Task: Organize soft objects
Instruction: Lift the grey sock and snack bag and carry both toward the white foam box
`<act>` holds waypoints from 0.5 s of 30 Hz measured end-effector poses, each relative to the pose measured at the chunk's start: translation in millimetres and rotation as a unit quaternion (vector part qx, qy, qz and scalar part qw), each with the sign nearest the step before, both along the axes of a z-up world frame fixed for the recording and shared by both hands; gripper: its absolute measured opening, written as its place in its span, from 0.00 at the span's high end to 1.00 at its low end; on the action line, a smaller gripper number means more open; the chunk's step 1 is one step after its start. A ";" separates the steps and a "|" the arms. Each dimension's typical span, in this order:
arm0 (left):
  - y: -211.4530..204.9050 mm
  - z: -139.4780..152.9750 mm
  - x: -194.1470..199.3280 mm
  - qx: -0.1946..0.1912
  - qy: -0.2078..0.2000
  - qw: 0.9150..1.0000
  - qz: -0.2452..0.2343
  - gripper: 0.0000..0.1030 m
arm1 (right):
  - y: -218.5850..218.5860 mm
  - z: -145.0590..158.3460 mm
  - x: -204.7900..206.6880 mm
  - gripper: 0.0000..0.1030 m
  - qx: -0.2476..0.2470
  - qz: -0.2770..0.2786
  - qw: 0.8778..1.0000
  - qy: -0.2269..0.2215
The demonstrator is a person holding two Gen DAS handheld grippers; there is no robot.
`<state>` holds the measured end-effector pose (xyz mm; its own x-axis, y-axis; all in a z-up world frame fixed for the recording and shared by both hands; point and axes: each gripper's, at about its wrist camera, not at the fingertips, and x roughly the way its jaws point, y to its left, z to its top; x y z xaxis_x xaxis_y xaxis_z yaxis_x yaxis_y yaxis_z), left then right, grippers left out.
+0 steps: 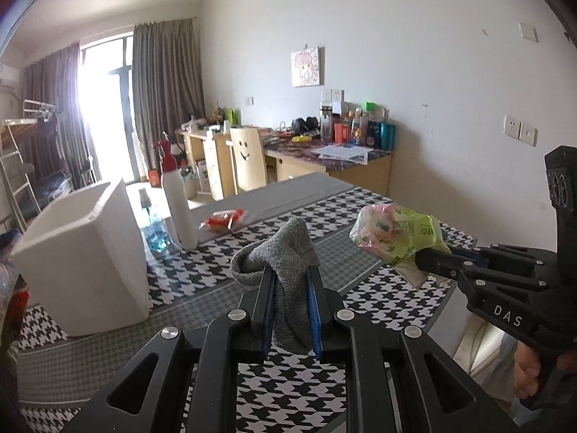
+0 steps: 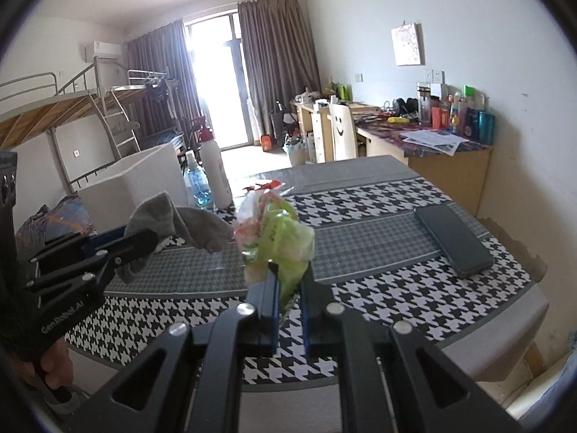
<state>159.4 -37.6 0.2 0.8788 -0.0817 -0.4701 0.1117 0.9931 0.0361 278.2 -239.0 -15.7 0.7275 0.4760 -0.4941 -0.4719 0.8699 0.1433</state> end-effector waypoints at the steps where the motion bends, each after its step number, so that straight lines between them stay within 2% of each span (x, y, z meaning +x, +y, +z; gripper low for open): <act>1: 0.2 1.0 -0.3 0.001 -0.002 1.000 0.000 0.83 | 0.0 0.3 -1.3 0.88 0.000 0.000 1.000 -0.002; 15: 8.7 15.5 -5.7 0.011 -0.029 0.999 0.014 0.83 | 9.4 16.5 -1.2 0.88 0.009 0.011 1.000 -0.025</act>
